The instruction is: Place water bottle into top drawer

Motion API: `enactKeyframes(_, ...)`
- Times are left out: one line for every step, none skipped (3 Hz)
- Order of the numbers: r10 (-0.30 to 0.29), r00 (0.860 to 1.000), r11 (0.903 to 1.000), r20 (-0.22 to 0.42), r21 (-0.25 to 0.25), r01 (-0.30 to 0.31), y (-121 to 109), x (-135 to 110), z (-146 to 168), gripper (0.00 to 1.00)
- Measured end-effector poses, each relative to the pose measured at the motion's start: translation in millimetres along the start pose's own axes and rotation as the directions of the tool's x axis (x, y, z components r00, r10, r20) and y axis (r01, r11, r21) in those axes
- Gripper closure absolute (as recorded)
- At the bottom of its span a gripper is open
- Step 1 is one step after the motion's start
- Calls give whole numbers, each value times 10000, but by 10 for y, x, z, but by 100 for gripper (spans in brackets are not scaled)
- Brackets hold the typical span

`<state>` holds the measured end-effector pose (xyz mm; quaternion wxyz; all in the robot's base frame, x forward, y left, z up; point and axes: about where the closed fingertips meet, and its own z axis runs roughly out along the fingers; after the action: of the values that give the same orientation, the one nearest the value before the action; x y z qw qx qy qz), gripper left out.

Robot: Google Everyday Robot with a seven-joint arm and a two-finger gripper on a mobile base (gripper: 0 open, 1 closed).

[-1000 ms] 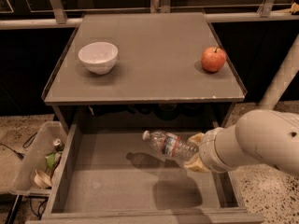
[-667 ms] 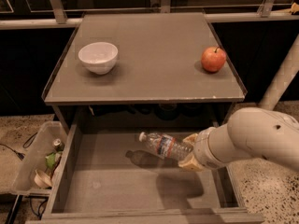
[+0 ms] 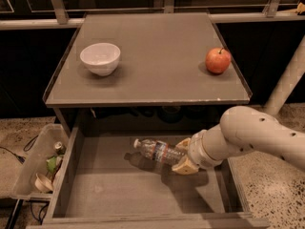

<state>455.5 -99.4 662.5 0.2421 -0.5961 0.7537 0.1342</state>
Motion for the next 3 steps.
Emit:
enactKeyframes(297, 9995, 9987, -55, -408, -299, -61, 54, 178, 100)
enactKeyframes(652, 9978, 9957, -129, -650, -659, -92, 96, 278, 100)
enactKeyframes(889, 9960, 9912, 49, -985, -880, -88, 160, 472, 100)
